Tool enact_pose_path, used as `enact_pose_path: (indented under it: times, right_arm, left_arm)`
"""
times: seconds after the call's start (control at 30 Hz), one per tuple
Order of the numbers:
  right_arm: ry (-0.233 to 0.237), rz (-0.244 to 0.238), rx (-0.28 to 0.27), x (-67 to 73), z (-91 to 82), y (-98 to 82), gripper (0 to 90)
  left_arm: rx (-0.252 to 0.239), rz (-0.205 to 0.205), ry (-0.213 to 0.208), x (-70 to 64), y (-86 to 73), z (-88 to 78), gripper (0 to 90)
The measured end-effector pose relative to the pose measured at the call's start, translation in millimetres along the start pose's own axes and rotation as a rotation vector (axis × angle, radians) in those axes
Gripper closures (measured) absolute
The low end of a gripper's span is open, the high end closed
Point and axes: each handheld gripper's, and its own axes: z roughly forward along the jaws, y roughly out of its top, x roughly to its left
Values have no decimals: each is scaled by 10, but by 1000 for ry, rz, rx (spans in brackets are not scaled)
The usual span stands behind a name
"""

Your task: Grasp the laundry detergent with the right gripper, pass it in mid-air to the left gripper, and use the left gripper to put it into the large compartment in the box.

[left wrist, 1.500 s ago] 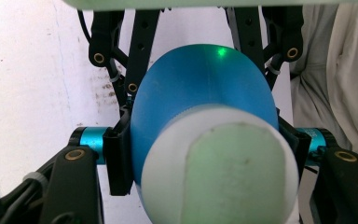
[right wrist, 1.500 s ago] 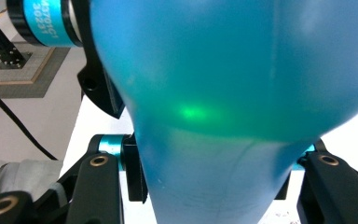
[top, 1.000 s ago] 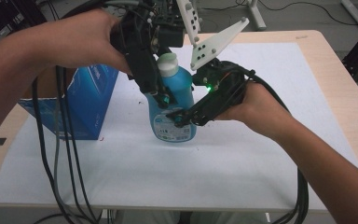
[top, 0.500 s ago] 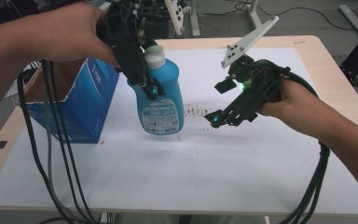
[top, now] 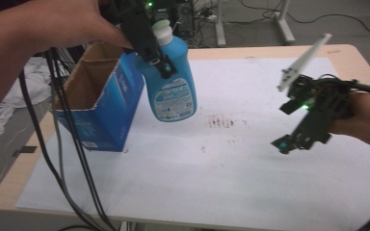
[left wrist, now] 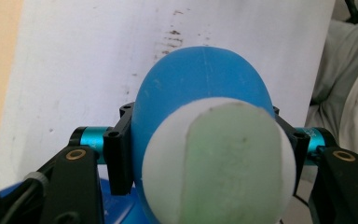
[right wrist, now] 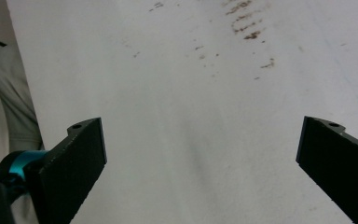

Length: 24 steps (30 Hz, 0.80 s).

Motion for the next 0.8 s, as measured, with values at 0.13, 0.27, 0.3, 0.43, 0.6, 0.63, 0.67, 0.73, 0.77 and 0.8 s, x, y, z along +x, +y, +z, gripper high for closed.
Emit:
enact_pose_path:
  times: [0.13,0.27,0.3,0.43,0.6,0.63,0.67,0.73,0.77,0.8]
  right_arm:
    - [26,-2,13,10,-74,-77,6]
    - [-5,-23,76,26,-156,-185,7]
    - [-9,-25,92,26,-169,-208,8]
    - [-39,-2,125,-27,-238,-323,8]
    - [-59,23,109,-95,-267,-371,8]
    - [-56,20,100,-104,-272,-366,8]
    - [-59,23,93,-107,-275,-358,8]
    - [-59,29,77,-123,-272,-341,8]
    - [-65,32,72,-134,-266,-332,8]
    - [-68,35,69,-141,-261,-325,8]
  left_arm:
    - [-18,-86,34,57,-123,-182,379]
    - [-29,-160,68,90,-251,-328,379]
    - [-30,-176,76,94,-278,-374,379]
    - [-39,-238,104,105,-351,-568,379]
    - [-66,-281,120,145,-466,-807,379]
    - [-79,-295,120,154,-501,-848,380]
    - [-96,-311,120,170,-547,-898,380]
    - [-122,-331,123,196,-622,-972,380]
    - [-136,-340,126,207,-658,-1002,380]
    - [-143,-345,128,217,-690,-1029,380]
